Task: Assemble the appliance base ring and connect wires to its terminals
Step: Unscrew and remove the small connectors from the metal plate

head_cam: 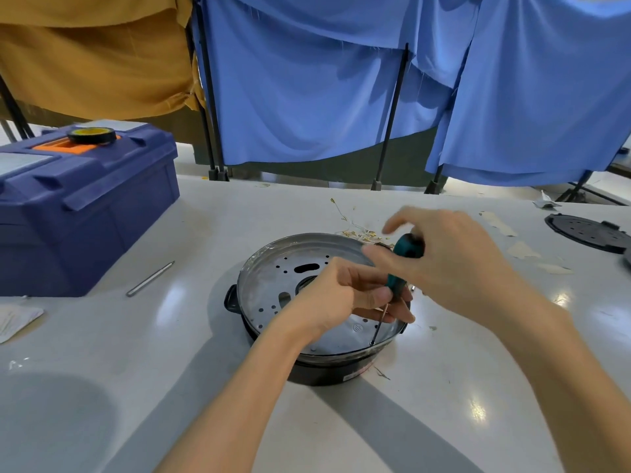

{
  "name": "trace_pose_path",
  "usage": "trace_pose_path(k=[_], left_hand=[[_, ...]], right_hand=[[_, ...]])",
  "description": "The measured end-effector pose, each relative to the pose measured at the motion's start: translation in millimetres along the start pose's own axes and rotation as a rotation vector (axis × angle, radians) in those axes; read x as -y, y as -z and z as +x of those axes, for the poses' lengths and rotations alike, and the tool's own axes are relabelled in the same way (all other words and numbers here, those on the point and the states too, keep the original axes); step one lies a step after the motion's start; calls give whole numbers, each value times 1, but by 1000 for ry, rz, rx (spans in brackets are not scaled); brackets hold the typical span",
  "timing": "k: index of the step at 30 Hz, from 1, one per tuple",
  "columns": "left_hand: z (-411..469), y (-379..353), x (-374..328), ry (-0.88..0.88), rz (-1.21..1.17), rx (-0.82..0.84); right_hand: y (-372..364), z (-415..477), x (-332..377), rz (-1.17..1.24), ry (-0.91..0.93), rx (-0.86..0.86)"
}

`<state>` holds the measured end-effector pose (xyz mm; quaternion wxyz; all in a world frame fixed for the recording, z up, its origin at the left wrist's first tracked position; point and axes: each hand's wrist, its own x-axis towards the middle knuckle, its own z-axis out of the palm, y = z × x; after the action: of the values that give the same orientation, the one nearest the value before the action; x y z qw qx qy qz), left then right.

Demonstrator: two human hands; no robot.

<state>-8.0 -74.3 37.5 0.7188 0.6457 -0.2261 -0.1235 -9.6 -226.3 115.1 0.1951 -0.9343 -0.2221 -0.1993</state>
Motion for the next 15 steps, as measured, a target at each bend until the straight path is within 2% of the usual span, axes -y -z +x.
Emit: trace_pose_path(k=[2,4,11,15], left_hand=[[-1,-1,1,11,-2,2],[0,-2,1,24,-11,9],[3,-8,5,5,-31,44],[4,-6,7,14,-95,58]], right_hand=[[0,-1,-4,11,119,-11],[-3,-5,-7,-19,131,-48],[-13,-15,5,-327,-110,-174],[-14,-16,22,-421,-167,-256]])
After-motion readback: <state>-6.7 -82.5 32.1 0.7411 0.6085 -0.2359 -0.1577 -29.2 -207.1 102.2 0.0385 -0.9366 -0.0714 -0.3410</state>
